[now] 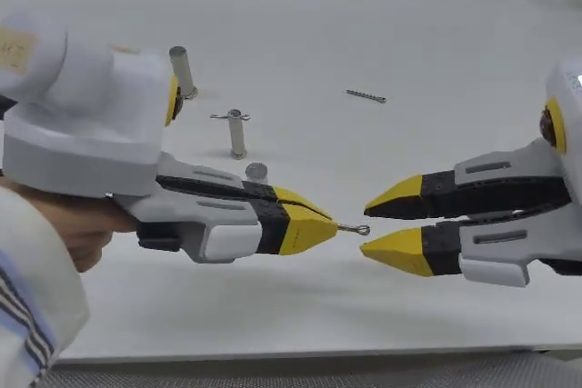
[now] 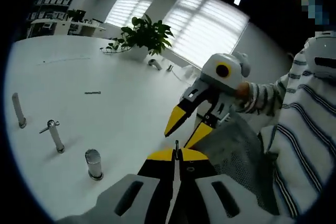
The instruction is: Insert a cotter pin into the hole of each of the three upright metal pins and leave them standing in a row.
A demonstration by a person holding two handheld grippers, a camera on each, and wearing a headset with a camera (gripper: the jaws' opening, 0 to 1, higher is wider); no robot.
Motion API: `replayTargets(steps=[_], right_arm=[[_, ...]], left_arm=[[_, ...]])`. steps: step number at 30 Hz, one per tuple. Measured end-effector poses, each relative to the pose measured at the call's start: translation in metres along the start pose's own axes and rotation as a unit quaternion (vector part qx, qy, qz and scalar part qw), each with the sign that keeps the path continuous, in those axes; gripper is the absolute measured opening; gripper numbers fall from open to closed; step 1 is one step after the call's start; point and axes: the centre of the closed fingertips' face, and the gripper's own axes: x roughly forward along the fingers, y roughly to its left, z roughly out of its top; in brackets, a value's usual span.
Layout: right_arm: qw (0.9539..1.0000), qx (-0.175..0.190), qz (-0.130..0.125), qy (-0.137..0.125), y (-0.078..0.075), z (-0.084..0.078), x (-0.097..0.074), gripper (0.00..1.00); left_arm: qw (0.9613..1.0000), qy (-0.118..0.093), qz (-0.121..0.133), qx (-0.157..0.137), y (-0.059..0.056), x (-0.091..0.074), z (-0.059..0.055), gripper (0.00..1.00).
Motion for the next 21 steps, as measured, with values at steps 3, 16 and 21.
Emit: replayTargets(steps=[3,16,21], right_arm=[[1.0,-0.003,0.005,-0.004,0.001,0.002,0.0,0.17],[0.9983,-0.028,0.052,0.006,0.017,0.003,0.008,0.09],[0.9974,-0.041,0.059,0.008,0.021,0.005,0.011,0.06]], left_arm=[[0.9998,0.001,-0.003,0.021,-0.001,-0.001,0.002,0.0],[0.9948,0.013,-0.031,0.096,-0.006,-0.006,-0.001,0.0],[0.9938,0.016,-0.029,0.106,-0.006,-0.006,-0.003,0.0]])
